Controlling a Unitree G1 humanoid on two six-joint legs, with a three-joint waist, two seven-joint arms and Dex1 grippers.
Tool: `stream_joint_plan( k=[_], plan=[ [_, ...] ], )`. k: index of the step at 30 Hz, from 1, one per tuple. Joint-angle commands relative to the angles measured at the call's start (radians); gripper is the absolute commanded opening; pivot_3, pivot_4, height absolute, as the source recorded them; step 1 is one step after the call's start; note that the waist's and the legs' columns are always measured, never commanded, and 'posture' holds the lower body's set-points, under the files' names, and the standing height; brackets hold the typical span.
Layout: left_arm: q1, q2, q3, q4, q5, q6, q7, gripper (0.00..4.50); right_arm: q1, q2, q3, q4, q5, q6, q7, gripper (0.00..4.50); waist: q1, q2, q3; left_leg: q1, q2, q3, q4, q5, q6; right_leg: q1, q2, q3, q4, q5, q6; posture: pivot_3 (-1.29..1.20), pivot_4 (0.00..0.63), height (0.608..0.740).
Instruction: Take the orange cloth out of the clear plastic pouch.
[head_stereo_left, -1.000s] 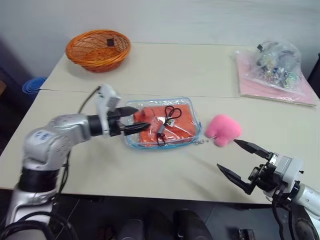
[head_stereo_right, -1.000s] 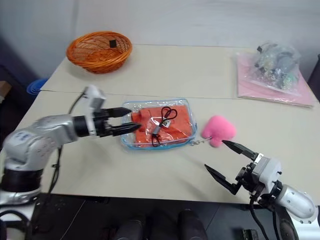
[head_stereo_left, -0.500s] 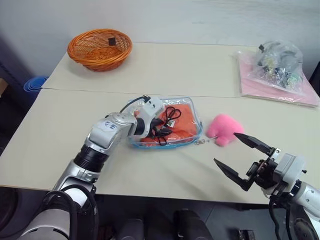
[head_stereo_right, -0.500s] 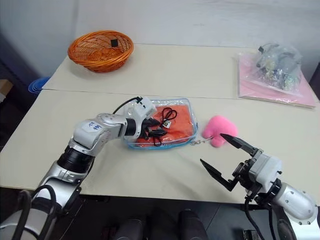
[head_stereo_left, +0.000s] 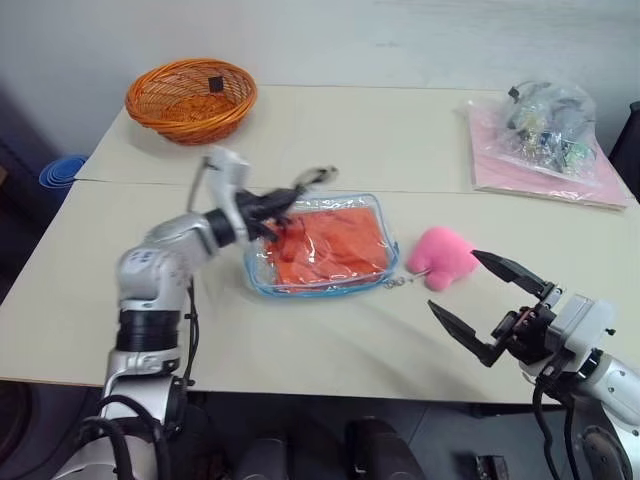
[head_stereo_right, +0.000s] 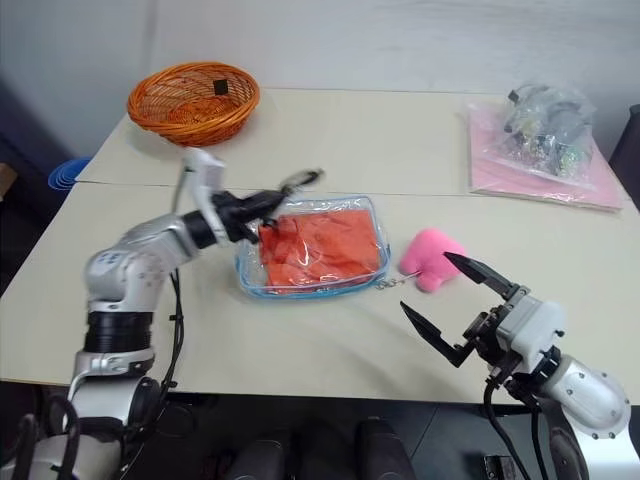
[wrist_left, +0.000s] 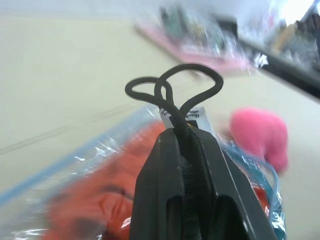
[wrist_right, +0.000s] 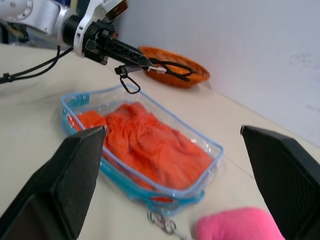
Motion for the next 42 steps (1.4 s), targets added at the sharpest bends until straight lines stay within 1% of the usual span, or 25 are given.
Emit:
stream_joint_plan(
  k=[1, 3, 5, 7, 9, 10, 11, 13, 16, 18, 21, 22, 24, 27, 29, 31, 33, 36, 37, 39, 42],
  plan=[
    [0.121, 0.118, 0.176, 0.045, 0.064, -0.109, 0.09, 0.02, -0.091, 0.023, 0.102, -0.037, -0.001, 0.032, -0.001, 4.5, -0.006, 0.0, 0.0, 0.0, 0.0, 0.0, 0.0, 0.0, 0.0, 0.0, 0.0, 0.0, 0.0, 0.0, 0.0, 0.0, 0.15, 0.74],
    [0.188, 0.163, 0.238, 0.073, 0.081, -0.131, 0.124, 0.02, -0.139, 0.035, 0.147, -0.033, -0.011, 0.042, 0.0, 4.5, -0.007, 0.0, 0.0, 0.0, 0.0, 0.0, -0.001, 0.0, 0.0, 0.0, 0.0, 0.0, 0.0, 0.0, 0.0, 0.0, 0.15, 0.74],
    [0.259, 0.206, 0.27, 0.111, 0.106, -0.152, 0.139, 0.02, -0.181, 0.04, 0.187, -0.017, -0.024, 0.043, 0.016, 4.5, -0.005, 0.0, 0.0, 0.0, 0.0, -0.001, -0.001, 0.0, 0.0, 0.0, -0.001, -0.001, 0.0, 0.0, 0.0, 0.0, 0.15, 0.74],
    [0.322, 0.232, 0.279, 0.145, 0.112, -0.156, 0.123, 0.02, -0.199, 0.037, 0.206, -0.001, -0.026, 0.038, 0.039, 4.5, 0.007, -0.001, -0.001, -0.001, -0.001, -0.001, -0.001, -0.001, 0.002, 0.0, -0.002, -0.001, -0.001, 0.0, 0.0, 0.0, 0.15, 0.74],
    [0.354, 0.246, 0.273, 0.165, 0.116, -0.152, 0.12, 0.02, -0.203, 0.035, 0.208, 0.011, -0.026, 0.033, 0.052, 4.5, 0.022, -0.002, -0.001, -0.002, -0.001, -0.003, -0.001, -0.002, 0.003, 0.0, -0.004, -0.003, -0.002, 0.0, 0.0, 0.0, 0.15, 0.74],
    [0.362, 0.253, 0.266, 0.176, 0.122, -0.162, 0.114, 0.7, -0.205, 0.033, 0.205, 0.023, -0.027, 0.029, 0.06, 4.5, 0.029, -0.002, -0.001, -0.002, -0.002, -0.003, 0.0, -0.002, 0.004, 0.001, -0.004, -0.003, -0.003, 0.0, 0.0, 0.0, 0.15, 0.74],
    [0.365, 0.255, 0.27, 0.178, 0.112, -0.164, 0.107, 0.91, -0.206, 0.03, 0.2, 0.035, -0.028, 0.025, 0.069, 4.5, 0.032, -0.003, -0.001, -0.002, -0.002, -0.003, 0.0, -0.003, 0.004, 0.001, -0.004, -0.003, -0.004, 0.0, 0.0, 0.0, 0.15, 0.74],
    [0.364, 0.268, 0.266, 0.179, 0.119, -0.188, 0.096, 1.54, -0.203, 0.023, 0.179, 0.056, -0.028, 0.017, 0.081, 4.5, 0.033, -0.004, -0.001, -0.003, -0.002, -0.003, 0.0, -0.003, 0.004, 0.002, -0.005, -0.004, -0.006, 0.0, 0.0, 0.0, 0.15, 0.74],
    [0.364, 0.31, 0.258, 0.164, 0.109, -0.225, 0.015, 2.41, -0.189, 0.008, 0.151, 0.06, -0.027, 0.02, 0.082, 4.5, 0.026, -0.004, -0.001, -0.003, -0.002, -0.003, 0.0, -0.003, 0.004, 0.001, -0.005, -0.004, -0.006, 0.0, 0.0, 0.0, 0.15, 0.74],
    [0.361, 0.347, 0.255, 0.171, 0.112, -0.273, -0.037, 2.91, -0.166, -0.009, 0.123, 0.053, -0.019, 0.027, 0.088, 4.5, 0.018, -0.004, -0.001, -0.003, -0.001, -0.003, -0.001, -0.003, 0.004, 0.001, -0.004, -0.004, -0.006, 0.0, 0.0, 0.0, 0.15, 0.74],
    [0.36, 0.422, 0.263, 0.155, 0.056, -0.313, -0.215, 3.8, -0.093, -0.049, 0.048, 0.044, -0.004, 0.035, 0.108, 4.5, 0.006, -0.003, -0.001, -0.003, -0.001, -0.003, -0.002, -0.003, 0.004, 0.001, -0.004, -0.004, -0.006, 0.0, 0.0, 0.0, 0.15, 0.74],
    [0.369, 0.447, 0.247, 0.138, 0.048, -0.337, -0.289, 4.14, -0.064, -0.066, 0.018, 0.054, -0.001, 0.039, 0.119, 4.5, 0.003, -0.003, -0.001, -0.003, -0.001, -0.003, -0.003, -0.003, 0.004, 0.001, -0.004, -0.004, -0.006, 0.0, 0.0, 0.0, 0.15, 0.74],
    [0.378, 0.47, 0.208, 0.117, 0.05, -0.384, -0.378, 4.14, -0.029, -0.096, -0.023, 0.085, 0.001, 0.047, 0.138, 4.5, 0.002, -0.003, -0.001, -0.003, -0.001, -0.002, -0.003, -0.003, 0.004, 0.001, -0.004, -0.003, -0.007, 0.0, 0.0, 0.0, 0.15, 0.74],
    [0.371, 0.458, 0.128, 0.061, 0.052, -0.449, -0.481, 4.14, -0.016, -0.137, -0.067, 0.16, -0.018, 0.048, 0.164, 4.5, 0.003, -0.003, -0.001, -0.001, -0.001, -0.001, -0.003, -0.003, 0.004, 0.003, -0.005, -0.003, -0.008, 0.0, 0.0, 0.0, 0.15, 0.74],
    [0.388, 0.442, 0.025, -0.029, 0.056, -0.45, -0.551, 4.48, -0.037, -0.174, -0.08, 0.236, -0.04, 0.045, 0.19, 4.5, 0.002, -0.003, -0.001, 0.0, -0.001, -0.001, -0.003, -0.004, 0.007, 0.004, -0.005, -0.002, -0.008, 0.0, -0.001, 0.0, 0.15, 0.74],
    [0.397, 0.426, -0.053, -0.093, 0.068, -0.454, -0.588, 4.49, -0.063, -0.202, -0.085, 0.293, -0.043, 0.051, 0.214, 4.5, 0.002, -0.002, -0.001, 0.0, -0.001, -0.001, -0.003, -0.005, 0.007, 0.004, -0.005, -0.002, -0.007, 0.0, -0.001, 0.0, 0.15, 0.74],
    [0.364, 0.368, -0.124, -0.111, 0.11, -0.507, -0.563, 4.49, -0.105, -0.237, -0.072, 0.358, -0.056, 0.05, 0.252, 4.5, 0.002, -0.001, -0.001, 0.0, -0.001, -0.001, -0.003, -0.004, 0.007, 0.003, -0.005, -0.002, -0.007, 0.0, -0.001, 0.0, 0.15, 0.74],
    [0.325, 0.28, -0.179, -0.119, 0.132, -0.55, -0.521, 4.49, -0.181, -0.274, -0.041, 0.458, -0.105, 0.058, 0.266, 4.5, 0.001, -0.001, 0.0, -0.001, -0.001, 0.0, -0.002, -0.004, 0.007, 0.002, -0.003, -0.001, -0.006, 0.0, -0.001, 0.0, 0.15, 0.74],
    [0.321, 0.262, -0.19, -0.123, 0.132, -0.553, -0.517, 4.49, -0.203, -0.279, -0.034, 0.485, -0.118, 0.059, 0.265, 4.5, 0.001, -0.001, 0.0, -0.001, -0.001, 0.0, -0.002, -0.004, 0.007, 0.002, -0.003, -0.001, -0.006, 0.0, -0.001, 0.0, 0.15, 0.74],
    [0.324, 0.234, -0.218, -0.127, 0.137, -0.584, -0.532, 4.49, -0.294, -0.269, -0.015, 0.584, -0.161, 0.036, 0.246, 4.5, -0.005, 0.0, 0.0, -0.001, -0.001, 0.001, -0.002, -0.004, 0.007, 0.002, -0.002, 0.0, -0.005, 0.0, 0.0, 0.0, 0.15, 0.74],
    [0.325, 0.201, -0.252, -0.144, 0.124, -0.611, -0.556, 4.49, -0.435, -0.261, 0.024, 0.744, -0.196, 0.079, 0.234, 4.5, -0.015, 0.0, 0.0, 0.0, -0.001, 0.002, 0.0, -0.004, 0.007, 0.002, -0.002, 0.0, -0.004, 0.0, 0.0, 0.0, 0.15, 0.74]
  ],
)
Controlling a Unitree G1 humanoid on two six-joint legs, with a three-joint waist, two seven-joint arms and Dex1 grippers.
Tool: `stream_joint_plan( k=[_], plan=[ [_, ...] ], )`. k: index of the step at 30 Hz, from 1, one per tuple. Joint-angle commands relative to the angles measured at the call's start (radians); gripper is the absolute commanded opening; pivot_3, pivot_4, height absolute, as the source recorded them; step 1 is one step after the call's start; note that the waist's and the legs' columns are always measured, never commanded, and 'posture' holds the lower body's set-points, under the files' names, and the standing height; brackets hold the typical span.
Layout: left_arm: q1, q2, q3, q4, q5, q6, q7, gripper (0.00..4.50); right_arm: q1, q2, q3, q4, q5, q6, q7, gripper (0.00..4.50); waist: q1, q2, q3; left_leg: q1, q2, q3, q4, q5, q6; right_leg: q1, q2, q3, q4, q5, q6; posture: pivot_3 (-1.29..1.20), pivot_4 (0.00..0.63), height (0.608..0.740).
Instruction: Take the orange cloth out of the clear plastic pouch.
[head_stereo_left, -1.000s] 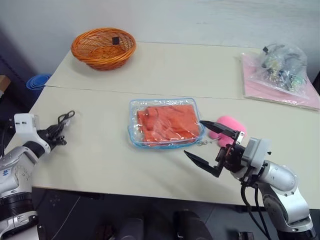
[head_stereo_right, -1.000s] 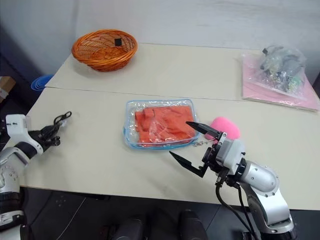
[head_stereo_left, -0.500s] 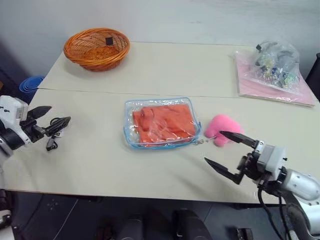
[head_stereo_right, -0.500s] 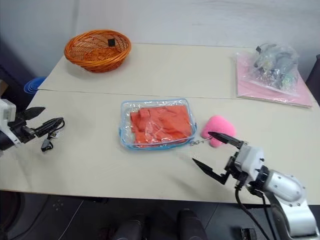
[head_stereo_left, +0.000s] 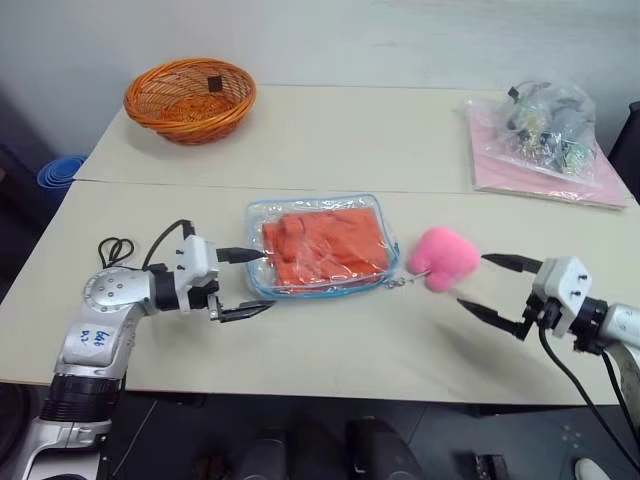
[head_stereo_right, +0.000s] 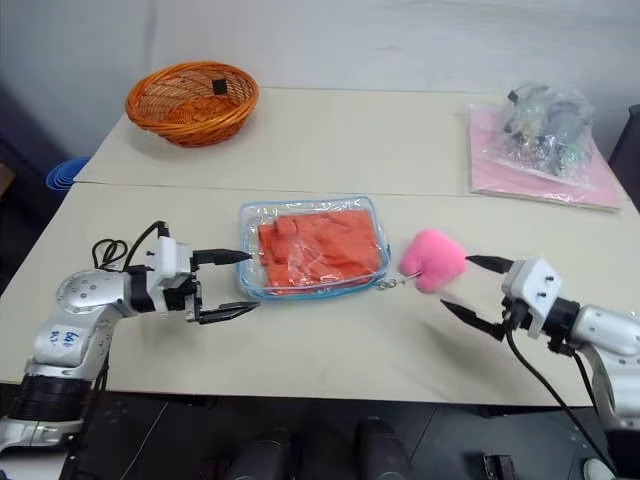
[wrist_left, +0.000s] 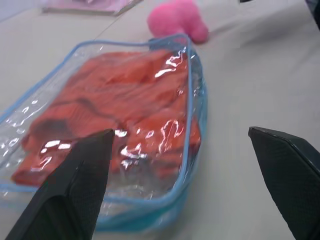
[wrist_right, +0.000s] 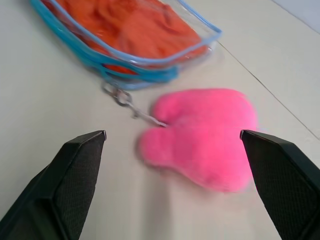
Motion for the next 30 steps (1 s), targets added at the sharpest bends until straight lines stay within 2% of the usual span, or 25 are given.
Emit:
stream_joint_plan(
  k=[1, 8, 12, 15, 19, 24, 28, 30],
  plan=[
    [-0.007, -0.023, -0.022, -0.043, -0.005, -0.051, -0.022, 4.49, -0.118, -0.004, 0.03, 0.144, -0.031, 0.035, -0.001, 4.5, -0.005, 0.0, 0.0, 0.0, 0.0, 0.0, 0.0, 0.0, 0.0, 0.0, 0.0, 0.0, 0.0, 0.0, 0.0, 0.0, 0.15, 0.74],
    [-0.012, -0.045, -0.045, -0.025, -0.001, -0.068, -0.02, 4.49, -0.365, 0.039, 0.123, 0.343, -0.021, 0.264, 0.062, 4.5, -0.011, 0.001, 0.0, -0.001, 0.0, 0.0, 0.001, 0.001, -0.001, -0.001, 0.0, 0.0, 0.001, 0.0, 0.0, 0.0, 0.15, 0.74],
    [-0.011, -0.052, -0.047, -0.019, 0.027, -0.096, 0.002, 4.5, -0.416, 0.051, 0.137, 0.394, -0.04, 0.25, 0.095, 3.22, -0.006, 0.001, 0.0, -0.001, 0.001, 0.0, 0.001, 0.001, -0.002, -0.002, 0.0, 0.0, 0.002, 0.0, 0.0, 0.0, 0.15, 0.74],
    [0.002, -0.043, -0.041, -0.009, 0.065, -0.117, 0.028, 4.5, -0.406, 0.051, 0.122, 0.369, -0.033, 0.236, 0.1, 3.22, -0.005, 0.001, 0.0, -0.002, 0.0, -0.001, 0.001, 0.001, -0.002, -0.002, -0.001, -0.001, 0.001, 0.0, 0.0, 0.0, 0.15, 0.74],
    [0.025, -0.022, -0.033, 0.004, 0.125, -0.165, 0.062, 4.5, -0.292, 0.005, 0.06, 0.238, 0.0, 0.14, 0.154, 3.22, -0.003, 0.001, 0.0, -0.003, 0.0, -0.001, 0.001, 0.001, -0.001, -0.002, -0.001, -0.001, 0.001, 0.0, 0.0, 0.0, 0.15, 0.74],
    [0.057, 0.017, 0.024, 0.025, 0.099, -0.176, 0.059, 4.5, -0.097, -0.034, -0.136, 0.092, 0.138, 0.093, 0.233, 3.22, -0.002, 0.001, 0.001, -0.004, 0.0, -0.001, 0.001, 0.0, -0.001, -0.002, -0.001, -0.001, 0.001, 0.0, 0.001, 0.0, 0.15, 0.74],
    [0.04, 0.055, 0.029, 0.121, 0.138, -0.264, 0.04, 4.5, 0.021, -0.012, -0.204, -0.024, 0.151, -0.056, 0.271, 4.46, -0.007, 0.001, 0.001, -0.001, 0.0, -0.001, 0.0, 0.0, 0.0, -0.001, 0.0, -0.001, 0.0, 0.0, 0.001, 0.0, 0.15, 0.74],
    [0.002, 0.05, 0.009, 0.195, 0.174, -0.306, 0.057, 4.5, 0.126, 0.015, -0.189, -0.159, 0.164, -0.086, 0.286, 4.49, -0.007, 0.002, 0.001, 0.0, 0.001, -0.001, -0.001, -0.001, 0.002, 0.0, 0.0, -0.001, 0.0, 0.0, 0.0, 0.0, 0.15, 0.74]
  ],
)
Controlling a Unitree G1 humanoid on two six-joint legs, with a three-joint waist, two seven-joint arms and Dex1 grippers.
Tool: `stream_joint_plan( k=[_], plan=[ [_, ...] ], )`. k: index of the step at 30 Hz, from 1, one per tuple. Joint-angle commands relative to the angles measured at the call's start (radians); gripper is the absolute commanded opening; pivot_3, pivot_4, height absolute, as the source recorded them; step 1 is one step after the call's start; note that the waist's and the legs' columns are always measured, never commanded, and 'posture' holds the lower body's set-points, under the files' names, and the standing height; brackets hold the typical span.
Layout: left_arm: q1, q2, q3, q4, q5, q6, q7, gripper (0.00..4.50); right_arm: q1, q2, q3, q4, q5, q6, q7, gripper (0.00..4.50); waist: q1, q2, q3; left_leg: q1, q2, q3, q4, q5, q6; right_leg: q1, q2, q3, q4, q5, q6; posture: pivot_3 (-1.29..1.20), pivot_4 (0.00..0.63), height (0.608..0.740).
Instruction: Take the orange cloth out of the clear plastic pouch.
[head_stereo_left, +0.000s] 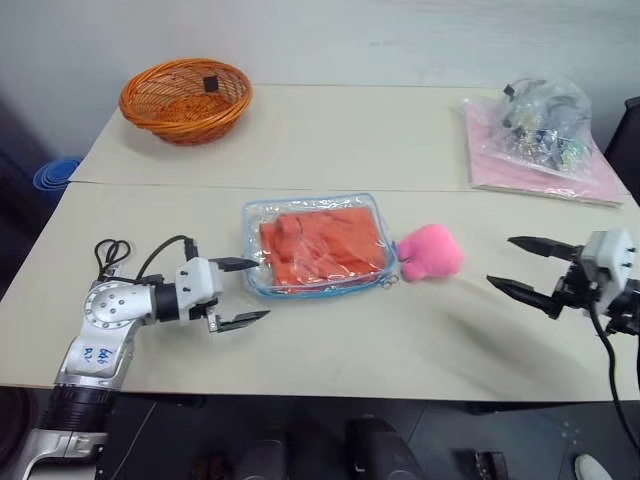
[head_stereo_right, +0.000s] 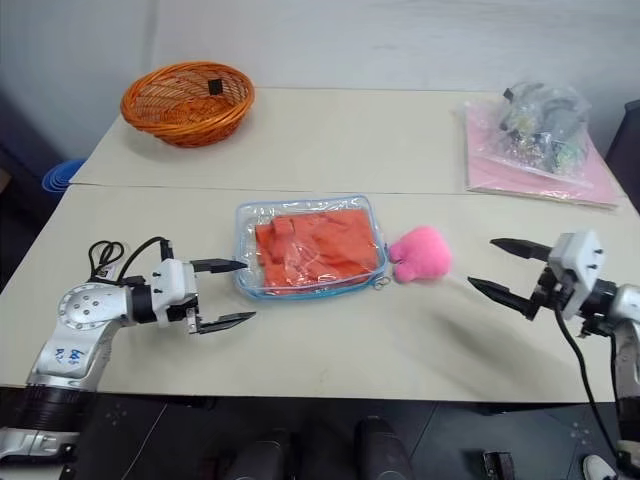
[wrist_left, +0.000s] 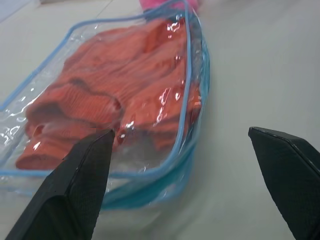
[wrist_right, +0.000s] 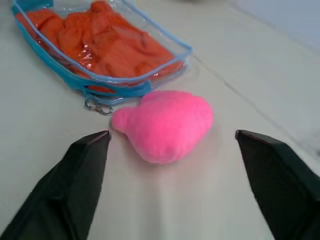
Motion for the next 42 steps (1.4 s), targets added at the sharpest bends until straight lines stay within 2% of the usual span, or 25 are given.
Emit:
stream_joint_plan(
  k=[1, 7, 9, 14, 16, 17, 23, 30, 34, 39, 42],
  plan=[
    [-0.058, -0.005, -0.008, 0.096, 0.052, -0.08, 0.02, 4.5, 0.127, 0.04, 0.007, -0.212, 0.036, -0.071, 0.03, 4.49, 0.002, 0.0, 0.0, 0.0, 0.0, 0.0, 0.0, 0.0, 0.0, 0.0, 0.0, 0.0, 0.0, 0.0, 0.0, 0.0, 0.15, 0.74],
    [-0.141, -0.067, -0.073, 0.222, 0.12, -0.144, 0.041, 4.5, 0.261, 0.12, 0.05, -0.357, 0.029, -0.072, -0.046, 4.49, 0.005, 0.0, 0.0, 0.0, -0.001, 0.0, 0.002, 0.001, -0.002, 0.001, -0.001, 0.0, 0.001, 0.0, 0.0, 0.0, 0.15, 0.74],
    [-0.174, -0.086, -0.101, 0.263, 0.153, -0.182, 0.045, 4.12, 0.301, 0.146, 0.04, -0.391, 0.027, -0.074, -0.086, 4.5, 0.008, 0.0, 0.0, 0.0, -0.001, 0.0, 0.002, 0.001, -0.002, 0.001, -0.001, 0.0, 0.001, 0.0, 0.0, 0.0, 0.15, 0.74],
    [-0.211, -0.116, -0.131, 0.316, 0.16, -0.236, 0.028, 2.68, 0.388, 0.165, 0.013, -0.44, 0.021, -0.087, -0.133, 4.5, 0.019, 0.0, 0.0, 0.0, -0.001, 0.0, 0.002, 0.002, -0.003, 0.001, 0.0, 0.0, 0.001, 0.0, 0.0, 0.0, 0.15, 0.74],
    [-0.218, -0.125, -0.139, 0.333, 0.16, -0.253, 0.02, 1.91, 0.413, 0.166, 0.006, -0.451, 0.021, -0.092, -0.148, 4.5, 0.024, 0.0, 0.0, 0.0, -0.001, 0.0, 0.002, 0.002, -0.003, 0.001, 0.0, 0.0, 0.001, 0.0, 0.0, 0.0, 0.15, 0.74],
    [-0.221, -0.133, -0.145, 0.341, 0.154, -0.263, 0.007, 1.72, 0.428, 0.167, 0.002, -0.458, 0.022, -0.095, -0.154, 4.5, 0.026, 0.0, 0.0, 0.0, -0.001, 0.0, 0.002, 0.002, -0.003, 0.001, 0.0, 0.0, 0.001, 0.0, 0.0, 0.0, 0.15, 0.74],
    [-0.244, -0.211, -0.202, 0.373, 0.09, -0.363, -0.141, 0.03, 0.541, 0.18, -0.033, -0.524, 0.03, -0.103, -0.179, 4.5, 0.034, 0.0, 0.0, 0.0, -0.001, 0.0, 0.003, 0.001, -0.003, 0.001, 0.0, 0.0, 0.001, 0.0, 0.0, 0.0, 0.15, 0.74],
    [-0.275, -0.282, -0.249, 0.405, 0.066, -0.398, -0.237, 0.03, 0.626, 0.188, -0.069, -0.57, 0.037, -0.101, -0.204, 4.5, 0.033, 0.0, 0.0, 0.0, -0.001, 0.0, 0.003, 0.001, -0.002, 0.002, 0.0, 0.0, 0.001, 0.0, 0.0, 0.0, 0.15, 0.74],
    [-0.3, -0.302, -0.258, 0.447, 0.109, -0.411, -0.206, 0.03, 0.664, 0.197, -0.083, -0.593, 0.04, -0.101, -0.217, 4.5, 0.032, 0.0, 0.0, 0.0, -0.001, 0.0, 0.003, 0.001, -0.002, 0.002, 0.001, 0.0, 0.001, 0.0, 0.0, 0.0, 0.15, 0.74],
    [-0.314, -0.299, -0.261, 0.492, 0.135, -0.447, -0.2, 0.03, 0.696, 0.198, -0.095, -0.612, 0.048, -0.095, -0.229, 4.5, 0.03, 0.0, 0.0, 0.001, -0.001, 0.0, 0.003, 0.001, -0.001, 0.002, 0.001, 0.0, 0.001, 0.0, 0.0, 0.0, 0.15, 0.74],
    [-0.311, -0.286, -0.248, 0.477, 0.109, -0.4, -0.216, 0.03, 0.699, 0.189, -0.108, -0.607, 0.063, -0.073, -0.235, 4.5, 0.03, 0.0, 0.0, 0.001, -0.001, 0.0, 0.003, 0.0, 0.0, 0.002, 0.001, 0.0, 0.001, 0.0, 0.0, 0.0, 0.15, 0.74]
  ],
)
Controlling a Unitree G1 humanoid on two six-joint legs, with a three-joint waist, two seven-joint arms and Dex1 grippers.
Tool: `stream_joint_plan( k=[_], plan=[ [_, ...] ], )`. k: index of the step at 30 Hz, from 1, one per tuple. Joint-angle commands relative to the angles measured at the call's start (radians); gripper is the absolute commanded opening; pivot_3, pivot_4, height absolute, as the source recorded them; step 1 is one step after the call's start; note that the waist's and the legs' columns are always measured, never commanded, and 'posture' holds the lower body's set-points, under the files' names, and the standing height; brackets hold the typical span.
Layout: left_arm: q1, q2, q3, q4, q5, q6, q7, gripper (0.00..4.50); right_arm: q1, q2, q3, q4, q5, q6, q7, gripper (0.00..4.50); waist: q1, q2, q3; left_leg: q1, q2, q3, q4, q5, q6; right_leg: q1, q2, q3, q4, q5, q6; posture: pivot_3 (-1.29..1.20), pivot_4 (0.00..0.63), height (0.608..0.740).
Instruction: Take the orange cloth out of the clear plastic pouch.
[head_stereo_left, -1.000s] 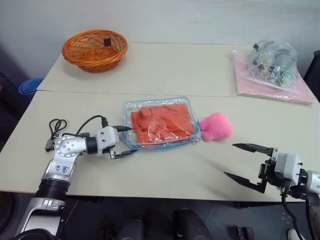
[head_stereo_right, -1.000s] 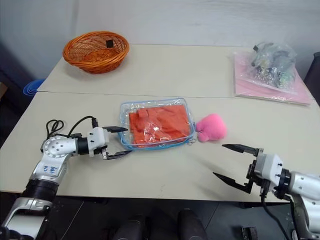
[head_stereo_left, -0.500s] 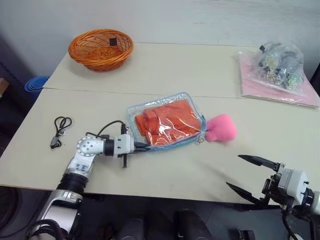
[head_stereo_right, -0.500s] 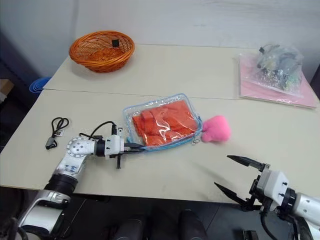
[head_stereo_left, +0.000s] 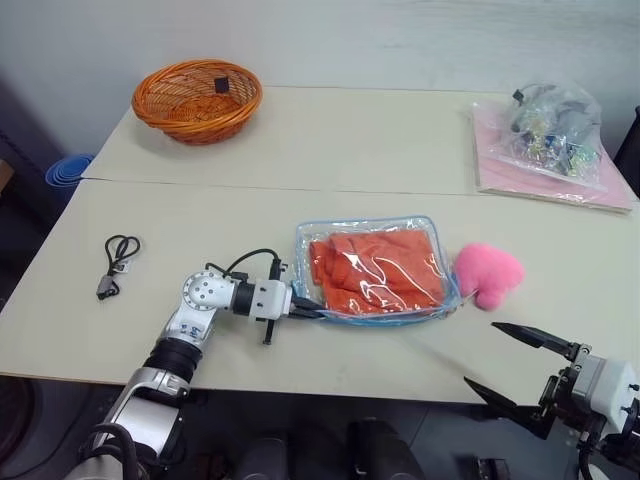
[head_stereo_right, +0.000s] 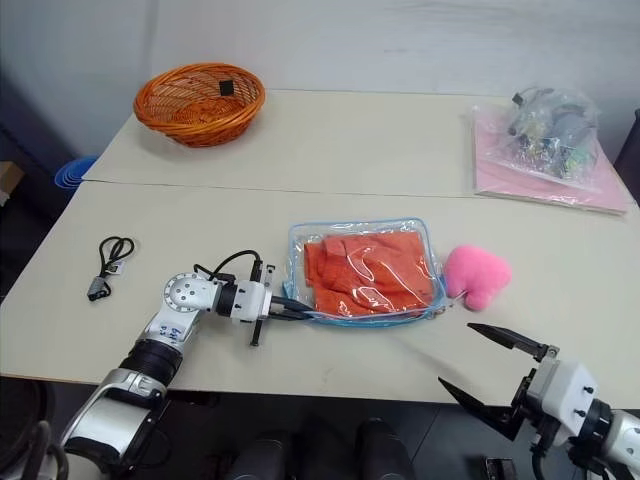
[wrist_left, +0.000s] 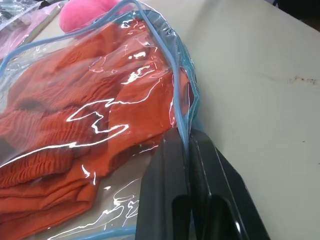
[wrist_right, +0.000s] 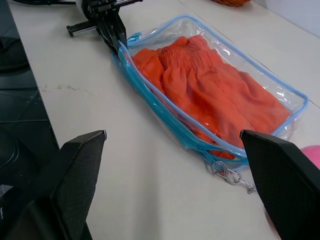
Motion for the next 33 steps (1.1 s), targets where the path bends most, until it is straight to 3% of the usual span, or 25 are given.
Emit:
stream_joint_plan(
  k=[1, 3, 6, 11, 14, 18, 22, 27, 33],
  plan=[
    [0.006, 0.026, 0.02, -0.035, -0.04, 0.073, -0.013, 0.03, 0.006, -0.01, -0.054, -0.03, 0.065, 0.054, -0.027, 4.5, -0.002, 0.0, 0.0, 0.0, 0.0, 0.0, 0.0, 0.0, 0.0, 0.0, 0.0, 0.0, 0.0, 0.0, 0.0, 0.0, 0.15, 0.74],
    [0.025, 0.049, 0.049, -0.116, -0.102, 0.17, -0.023, 0.49, -0.018, -0.045, -0.083, -0.025, 0.145, 0.16, -0.058, 4.5, -0.006, 0.0, 0.0, 0.0, 0.0, 0.0, 0.0, 0.0, 0.001, 0.0, 0.0, 0.0, 0.0, 0.0, 0.0, 0.0, 0.15, 0.74],
    [0.069, 0.109, 0.08, -0.266, -0.176, 0.305, -0.04, 1.23, -0.133, -0.107, -0.1, 0.053, 0.127, 0.224, -0.1, 4.5, -0.015, 0.0, 0.0, 0.001, 0.001, 0.0, 0.0, 0.0, 0.0, 0.0, 0.0, 0.001, 0.001, 0.0, 0.0, 0.0, 0.15, 0.74],
    [0.136, 0.207, 0.139, -0.465, -0.262, 0.5, -0.029, 2.65, -0.434, -0.24, 0.011, 0.301, 0.06, 0.373, -0.123, 4.5, -0.022, 0.0, 0.0, 0.0, 0.001, -0.001, -0.001, 0.001, 0.0, 0.0, -0.001, 0.0, 0.0, 0.0, 0.0, 0.0, 0.15, 0.74],
    [0.151, 0.232, 0.157, -0.504, -0.278, 0.56, -0.019, 2.65, -0.605, -0.265, 0.096, 0.443, 0.017, 0.412, -0.111, 4.5, -0.025, 0.001, 0.0, 0.0, 0.001, -0.001, -0.001, 0.001, 0.0, -0.001, -0.001, 0.0, 0.0, 0.0, 0.0, 0.0, 0.15, 0.74],
    [0.174, 0.214, 0.135, -0.472, -0.208, 0.481, 0.001, 2.65, -0.769, -0.26, 0.194, 0.584, -0.053, 0.385, -0.066, 4.5, -0.021, 0.001, 0.0, -0.002, 0.0, -0.001, -0.001, 0.001, -0.001, -0.002, -0.001, 0.0, 0.0, 0.0, 0.0, 0.0, 0.15, 0.74],
    [0.203, 0.19, 0.1, -0.459, -0.158, 0.432, 0.017, 2.65, -0.783, -0.24, 0.169, 0.559, -0.004, 0.376, -0.008, 4.5, -0.01, 0.001, 0.0, -0.003, 0.0, -0.001, -0.001, 0.002, -0.002, -0.003, -0.001, -0.001, -0.001, 0.0, 0.0, 0.0, 0.15, 0.74],
    [0.208, 0.133, 0.083, -0.412, -0.115, 0.401, 0.084, 2.65, -0.684, -0.245, 0.093, 0.453, 0.054, 0.394, 0.032, 4.5, 0.003, 0.001, 0.0, -0.004, 0.0, -0.001, 0.0, 0.001, -0.001, -0.003, -0.001, -0.001, -0.002, 0.0, 0.0, 0.0, 0.15, 0.74],
    [0.076, -0.001, 0.071, -0.187, -0.023, 0.294, 0.227, 4.39, -0.509, -0.228, -0.022, 0.295, 0.095, 0.406, 0.021, 4.5, 0.023, 0.001, 0.0, -0.004, 0.0, 0.0, 0.002, 0.001, -0.001, -0.003, -0.001, 0.0, -0.001, 0.0, 0.0, 0.0, 0.15, 0.74]
  ],
)
